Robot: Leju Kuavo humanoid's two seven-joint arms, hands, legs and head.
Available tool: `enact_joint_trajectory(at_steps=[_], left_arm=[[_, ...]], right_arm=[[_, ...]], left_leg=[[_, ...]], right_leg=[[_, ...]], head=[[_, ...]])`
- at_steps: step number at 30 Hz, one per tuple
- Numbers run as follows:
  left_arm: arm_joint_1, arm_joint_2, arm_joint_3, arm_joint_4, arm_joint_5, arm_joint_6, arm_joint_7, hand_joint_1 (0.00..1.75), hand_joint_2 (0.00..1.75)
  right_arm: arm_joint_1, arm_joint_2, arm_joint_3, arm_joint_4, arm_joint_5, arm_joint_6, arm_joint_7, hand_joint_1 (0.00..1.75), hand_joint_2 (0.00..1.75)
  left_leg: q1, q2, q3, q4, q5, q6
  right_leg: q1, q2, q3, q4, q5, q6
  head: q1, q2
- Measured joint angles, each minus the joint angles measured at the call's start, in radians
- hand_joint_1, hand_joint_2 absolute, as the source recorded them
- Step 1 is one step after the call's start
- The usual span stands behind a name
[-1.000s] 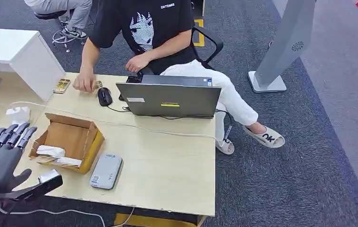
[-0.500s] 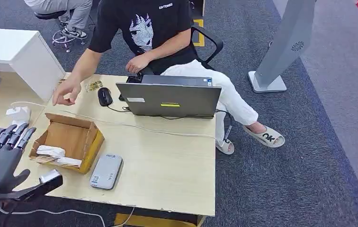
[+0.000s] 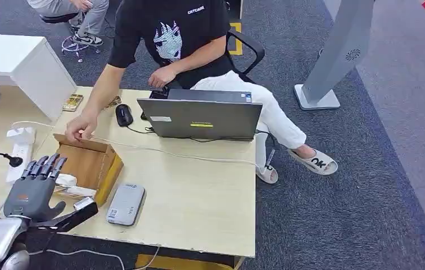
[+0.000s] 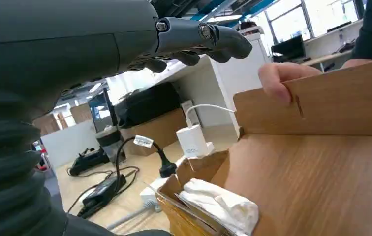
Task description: Pass the card to the sensor for recognition and then transmit it.
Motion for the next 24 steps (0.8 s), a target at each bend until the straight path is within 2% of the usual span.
enact_joint_trajectory(at_steps=[10,15,16,17,18,24], left_arm=[[-0.014,-0.02,-0.006,0.036,-0.002,0.002,-0.002,0.0,1.75],[-0.026,-0.024,-0.014,0.053,-0.006,0.007,-0.01,0.0,1.75],[-0.029,-0.026,-0.016,0.058,-0.008,0.008,-0.011,0.12,1.75],[-0.033,-0.027,-0.02,0.063,-0.009,0.007,-0.011,1.57,1.75],[-0.037,-0.028,-0.023,0.068,-0.009,0.007,-0.013,1.75,1.75],[-0.047,-0.029,-0.037,0.088,0.005,-0.004,-0.023,1.75,1.75]], right_arm=[[-0.006,0.0,-0.017,0.003,0.003,0.0,-0.002,0.0,1.75],[-0.013,0.0,-0.026,0.006,0.037,0.0,-0.024,0.0,1.75],[-0.016,0.0,-0.028,0.008,0.047,0.0,-0.03,0.0,1.75],[-0.019,0.0,-0.033,0.01,0.056,0.0,-0.038,0.0,1.75],[-0.023,0.0,-0.039,0.012,0.066,0.0,-0.046,0.0,1.75],[-0.041,0.0,-0.07,0.024,0.097,0.0,-0.066,0.0,1.75]], left_leg=[[0.0,0.0,0.0,0.0,0.0,0.0],[0.0,0.0,0.0,0.0,0.0,0.0],[0.0,0.0,0.0,0.0,0.0,0.0],[0.0,0.0,0.0,0.0,0.0,0.0],[0.0,0.0,0.0,0.0,0.0,0.0],[0.0,0.0,0.0,0.0,0.0,0.0]], right_leg=[[0.0,0.0,0.0,0.0,0.0,0.0],[0.0,0.001,0.0,0.0,0.0,0.0],[0.0,0.001,0.0,0.0,0.0,0.0],[0.0,0.001,0.0,0.0,0.0,0.0],[0.0,0.001,0.0,0.0,0.0,0.0],[0.0,0.001,0.0,0.0,0.0,0.0]], head=[[0.0,0.0],[0.0,0.0],[0.0,0.0],[0.0,0.0],[0.0,0.0],[0.0,0.0]])
